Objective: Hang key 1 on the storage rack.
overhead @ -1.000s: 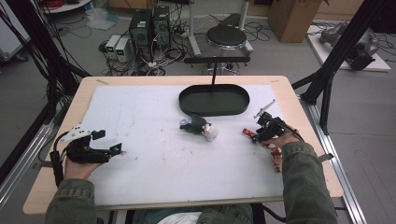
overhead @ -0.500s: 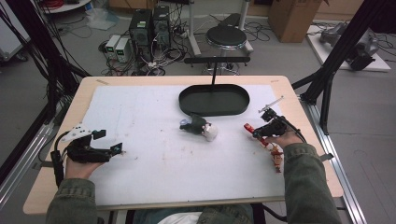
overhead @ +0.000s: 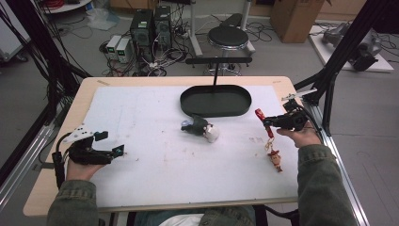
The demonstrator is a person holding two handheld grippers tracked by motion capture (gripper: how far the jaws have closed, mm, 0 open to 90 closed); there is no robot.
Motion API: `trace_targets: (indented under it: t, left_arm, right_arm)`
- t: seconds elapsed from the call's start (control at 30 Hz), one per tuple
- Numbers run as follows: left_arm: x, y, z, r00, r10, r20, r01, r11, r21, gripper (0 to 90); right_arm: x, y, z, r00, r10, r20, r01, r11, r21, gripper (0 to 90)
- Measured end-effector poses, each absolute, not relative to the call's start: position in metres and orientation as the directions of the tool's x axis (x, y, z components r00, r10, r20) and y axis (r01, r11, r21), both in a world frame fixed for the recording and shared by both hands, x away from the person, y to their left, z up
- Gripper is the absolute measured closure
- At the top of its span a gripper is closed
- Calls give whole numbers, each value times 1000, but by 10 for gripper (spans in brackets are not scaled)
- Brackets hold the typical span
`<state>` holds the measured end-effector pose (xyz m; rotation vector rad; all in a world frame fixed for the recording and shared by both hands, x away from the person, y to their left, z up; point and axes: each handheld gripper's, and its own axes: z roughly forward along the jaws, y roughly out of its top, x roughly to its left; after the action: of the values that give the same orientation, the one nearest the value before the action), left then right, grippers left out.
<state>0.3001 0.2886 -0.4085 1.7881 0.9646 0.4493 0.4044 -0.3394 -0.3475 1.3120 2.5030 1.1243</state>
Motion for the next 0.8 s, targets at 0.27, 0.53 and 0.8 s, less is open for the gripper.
trace_targets:
  t: [0.27, 0.53, 0.8]
  left_arm:
    - [301, 287, -409, 624, 770, -136, 412, -176, 894, 77]
    - [302, 287, -410, 620, 773, -137, 416, -175, 892, 77]
    - [302, 287, -410, 622, 772, -134, 416, -179, 892, 77]
  right_arm:
    - [394, -337, -304, -633, 743, 217, 628, 330, 705, 748]
    - [403, -317, -269, -662, 721, 203, 579, 322, 749, 748]
    - [416, -302, -259, -656, 723, 216, 585, 307, 750, 748]
